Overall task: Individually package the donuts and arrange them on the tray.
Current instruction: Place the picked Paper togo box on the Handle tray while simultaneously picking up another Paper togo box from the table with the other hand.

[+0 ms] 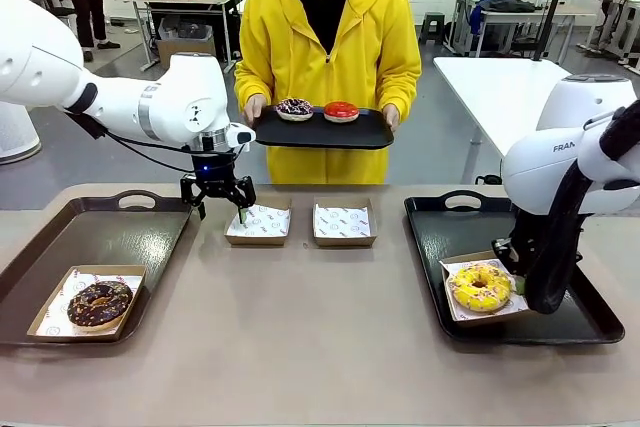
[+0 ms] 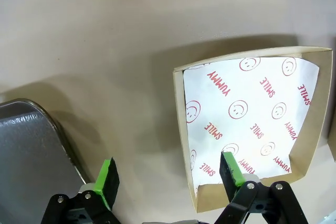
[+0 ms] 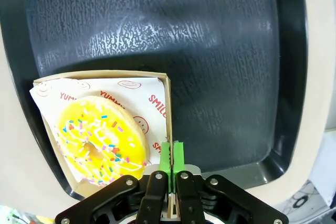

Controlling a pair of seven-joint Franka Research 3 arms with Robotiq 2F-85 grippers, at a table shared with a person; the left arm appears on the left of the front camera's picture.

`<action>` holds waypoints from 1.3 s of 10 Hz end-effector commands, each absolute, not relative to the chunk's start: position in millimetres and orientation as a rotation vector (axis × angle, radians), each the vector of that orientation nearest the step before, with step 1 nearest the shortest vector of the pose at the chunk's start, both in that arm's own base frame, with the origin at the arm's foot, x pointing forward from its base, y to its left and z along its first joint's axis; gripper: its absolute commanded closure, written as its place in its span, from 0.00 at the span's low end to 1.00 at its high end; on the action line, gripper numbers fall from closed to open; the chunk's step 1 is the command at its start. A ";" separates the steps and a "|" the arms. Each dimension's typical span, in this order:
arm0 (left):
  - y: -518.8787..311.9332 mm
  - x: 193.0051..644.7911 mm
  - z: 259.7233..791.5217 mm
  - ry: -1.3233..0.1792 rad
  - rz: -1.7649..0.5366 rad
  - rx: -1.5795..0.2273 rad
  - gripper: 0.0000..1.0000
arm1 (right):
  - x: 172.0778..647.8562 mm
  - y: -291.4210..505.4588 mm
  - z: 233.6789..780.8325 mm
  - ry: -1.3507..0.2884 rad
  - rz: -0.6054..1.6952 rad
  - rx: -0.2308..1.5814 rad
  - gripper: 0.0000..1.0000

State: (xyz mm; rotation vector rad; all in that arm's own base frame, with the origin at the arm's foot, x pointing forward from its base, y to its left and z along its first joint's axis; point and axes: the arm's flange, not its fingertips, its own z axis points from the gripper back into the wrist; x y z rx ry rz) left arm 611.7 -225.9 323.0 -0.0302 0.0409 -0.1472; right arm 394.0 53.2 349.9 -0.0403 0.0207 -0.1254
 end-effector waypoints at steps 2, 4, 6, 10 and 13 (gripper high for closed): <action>-226.4 613.5 322.5 0.040 -0.150 -0.003 0.00 | 391.8 55.6 344.4 0.003 -0.082 -0.056 0.98; -227.1 615.2 321.1 0.038 -0.156 -0.010 0.00 | 392.9 56.5 344.1 0.002 -0.076 -0.054 0.98; -227.7 617.1 320.8 0.024 -0.161 -0.042 0.00 | 392.8 55.7 344.0 -0.006 -0.046 -0.047 0.98; -229.5 616.3 323.0 -0.023 -0.146 -0.080 0.63 | 392.1 55.2 341.8 -0.007 -0.033 -0.035 0.37; -230.5 615.8 318.2 -0.018 -0.141 -0.087 1.00 | 389.5 53.7 341.1 -0.015 -0.023 -0.025 0.00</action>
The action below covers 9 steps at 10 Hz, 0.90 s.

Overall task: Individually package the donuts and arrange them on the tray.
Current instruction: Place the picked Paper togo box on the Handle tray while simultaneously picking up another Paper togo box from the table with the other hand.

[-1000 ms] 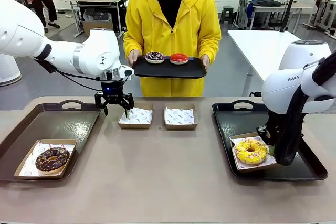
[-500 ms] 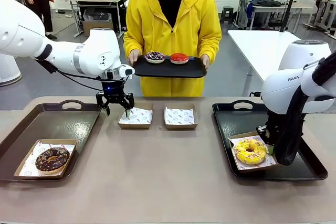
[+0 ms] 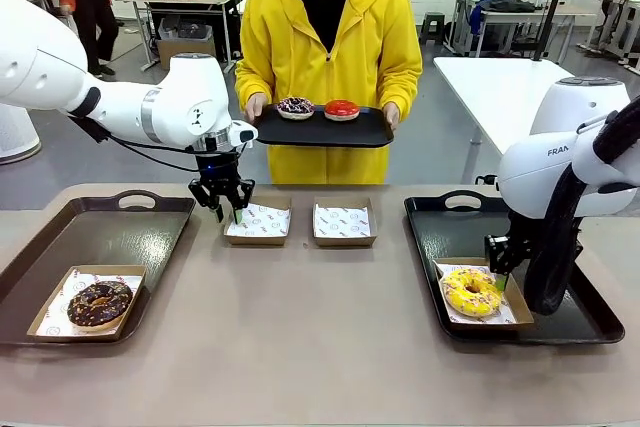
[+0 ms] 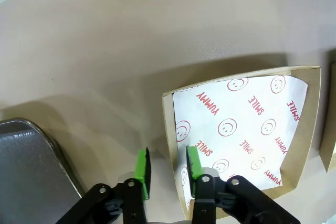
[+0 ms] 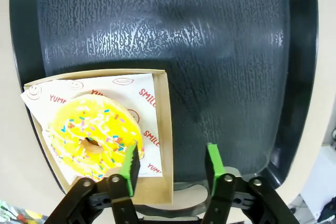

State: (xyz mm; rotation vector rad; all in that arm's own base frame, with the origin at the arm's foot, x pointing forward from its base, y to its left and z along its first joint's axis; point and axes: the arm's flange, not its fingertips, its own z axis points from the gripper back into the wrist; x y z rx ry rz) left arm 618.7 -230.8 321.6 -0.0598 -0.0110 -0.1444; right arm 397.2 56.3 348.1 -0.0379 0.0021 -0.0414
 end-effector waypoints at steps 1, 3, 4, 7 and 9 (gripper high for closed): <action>-230.6 615.8 318.2 -0.016 -0.139 -0.085 1.00 | 389.3 53.1 340.6 -0.016 -0.022 -0.021 0.00; -231.5 616.2 317.6 -0.010 -0.137 -0.084 1.00 | 389.3 52.3 340.5 -0.018 -0.021 -0.016 0.00; -231.6 616.5 317.3 -0.007 -0.135 -0.084 1.00 | 389.3 51.6 340.2 -0.017 -0.021 -0.013 0.00; -232.1 616.6 318.6 -0.004 -0.137 -0.083 1.00 | 385.9 50.3 344.0 -0.027 -0.014 -0.001 0.00; -230.5 608.0 334.4 0.038 -0.130 -0.072 1.00 | 364.6 42.8 366.5 -0.071 0.059 0.088 0.00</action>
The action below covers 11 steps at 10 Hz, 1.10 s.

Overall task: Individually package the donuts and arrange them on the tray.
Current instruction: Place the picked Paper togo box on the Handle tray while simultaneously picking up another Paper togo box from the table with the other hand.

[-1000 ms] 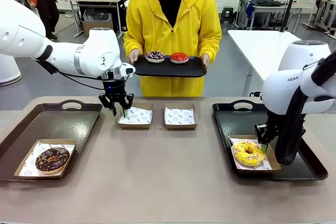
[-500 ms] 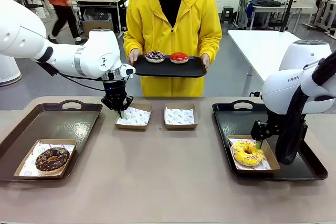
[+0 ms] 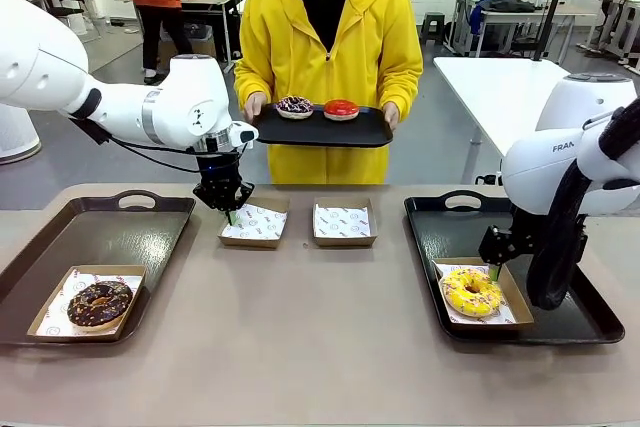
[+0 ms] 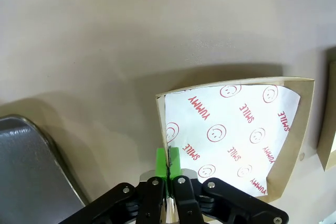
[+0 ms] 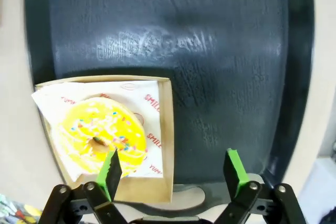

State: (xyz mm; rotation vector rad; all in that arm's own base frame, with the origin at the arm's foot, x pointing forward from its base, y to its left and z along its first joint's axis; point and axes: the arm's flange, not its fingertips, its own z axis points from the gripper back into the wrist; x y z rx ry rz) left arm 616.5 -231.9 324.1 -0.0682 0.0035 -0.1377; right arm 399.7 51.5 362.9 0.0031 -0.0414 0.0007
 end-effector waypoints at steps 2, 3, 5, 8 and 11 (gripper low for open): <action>-227.9 595.5 382.5 0.016 -0.130 -0.095 1.00 | 328.0 1.7 412.7 -0.122 0.216 0.425 0.00; -228.2 591.8 408.8 -0.014 -0.131 -0.107 1.00 | 317.6 -27.8 429.6 -0.168 0.208 0.569 0.00; -233.2 582.8 455.3 -0.092 -0.138 -0.117 1.00 | 307.2 -91.0 448.2 -0.218 0.148 0.824 0.00; -244.2 581.7 501.7 -0.129 -0.129 -0.118 1.00 | 309.3 -172.2 434.5 -0.143 0.020 1.101 0.00; -241.9 579.0 508.2 -0.147 -0.149 -0.126 1.00 | 315.3 -232.4 401.4 -0.241 -0.029 1.241 0.00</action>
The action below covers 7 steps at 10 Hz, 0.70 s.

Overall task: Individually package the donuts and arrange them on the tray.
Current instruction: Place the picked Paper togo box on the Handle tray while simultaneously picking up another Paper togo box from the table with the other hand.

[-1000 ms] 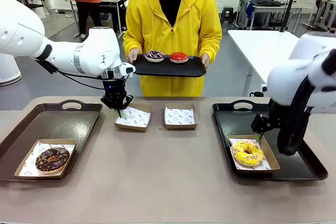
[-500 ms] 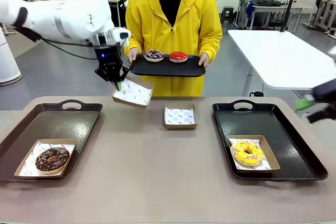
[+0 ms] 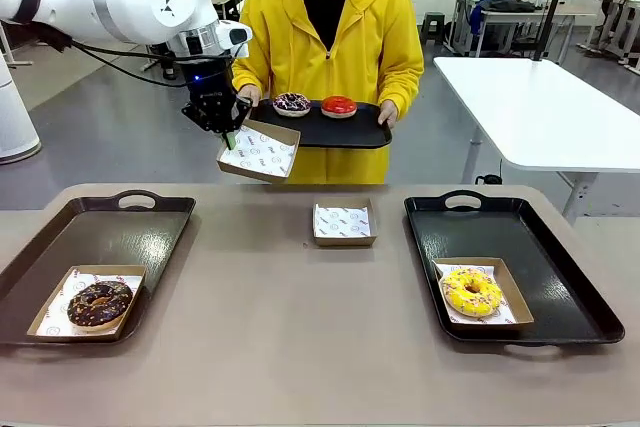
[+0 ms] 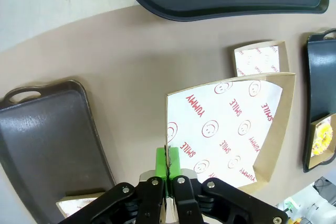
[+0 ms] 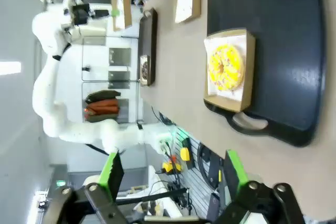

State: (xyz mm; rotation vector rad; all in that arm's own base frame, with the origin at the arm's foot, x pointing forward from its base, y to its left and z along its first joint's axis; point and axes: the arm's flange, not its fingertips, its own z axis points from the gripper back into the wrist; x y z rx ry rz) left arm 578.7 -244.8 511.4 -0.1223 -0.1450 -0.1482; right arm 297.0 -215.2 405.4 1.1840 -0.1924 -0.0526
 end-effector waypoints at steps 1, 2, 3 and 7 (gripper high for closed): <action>-241.9 579.0 508.2 -0.147 -0.149 -0.126 1.00 | 319.2 -243.9 392.4 -0.244 -0.045 1.281 0.00; -241.9 579.0 508.2 -0.147 -0.149 -0.126 1.00 | 322.2 -249.3 386.1 -0.241 -0.048 1.295 0.00; -241.9 579.0 508.2 -0.147 -0.149 -0.126 1.00 | 325.3 -247.7 381.2 -0.248 -0.021 1.289 0.00; -241.9 579.0 508.2 -0.147 -0.149 -0.126 1.00 | 312.1 -238.5 388.2 -0.236 -0.076 1.259 0.00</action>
